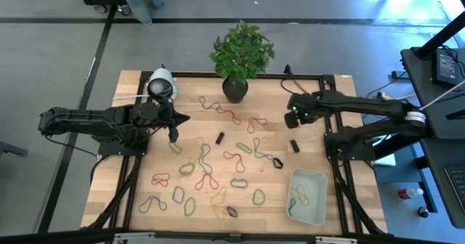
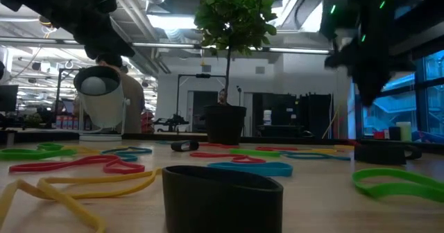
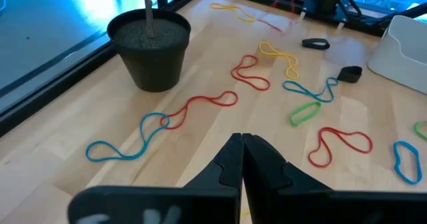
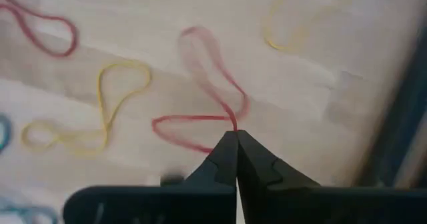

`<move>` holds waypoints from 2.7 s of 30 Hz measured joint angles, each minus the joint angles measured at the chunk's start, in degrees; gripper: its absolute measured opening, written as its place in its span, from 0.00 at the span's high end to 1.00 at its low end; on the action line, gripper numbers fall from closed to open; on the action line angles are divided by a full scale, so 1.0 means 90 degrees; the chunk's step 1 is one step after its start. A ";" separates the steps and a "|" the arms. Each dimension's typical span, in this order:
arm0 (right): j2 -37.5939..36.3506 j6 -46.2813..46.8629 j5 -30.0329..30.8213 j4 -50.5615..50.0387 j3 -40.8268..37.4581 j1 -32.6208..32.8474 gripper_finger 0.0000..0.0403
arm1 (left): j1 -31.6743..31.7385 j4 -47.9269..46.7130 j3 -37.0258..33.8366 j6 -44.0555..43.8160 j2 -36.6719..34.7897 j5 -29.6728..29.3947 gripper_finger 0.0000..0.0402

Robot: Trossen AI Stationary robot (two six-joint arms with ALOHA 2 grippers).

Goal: Pick and place rubber bands into bin
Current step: Put the red rubber band into the gray bin, then put the black rubber band into the gray bin

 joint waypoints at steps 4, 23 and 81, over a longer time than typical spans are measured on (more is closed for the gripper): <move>-0.0628 0.0671 0.0133 -0.0847 0.0699 0.0724 1.00 | 0.0000 0.0002 0.0000 0.0004 0.0000 0.0002 1.00; 0.0403 0.3601 -0.0010 -0.1778 0.4330 0.5193 1.00 | 0.0000 0.0002 0.0000 0.0007 0.0002 -0.0278 1.00; 0.1868 0.5478 -0.1508 0.0962 0.1108 0.7215 0.63 | 0.0000 0.0363 0.0000 -0.0007 0.0075 0.0295 0.92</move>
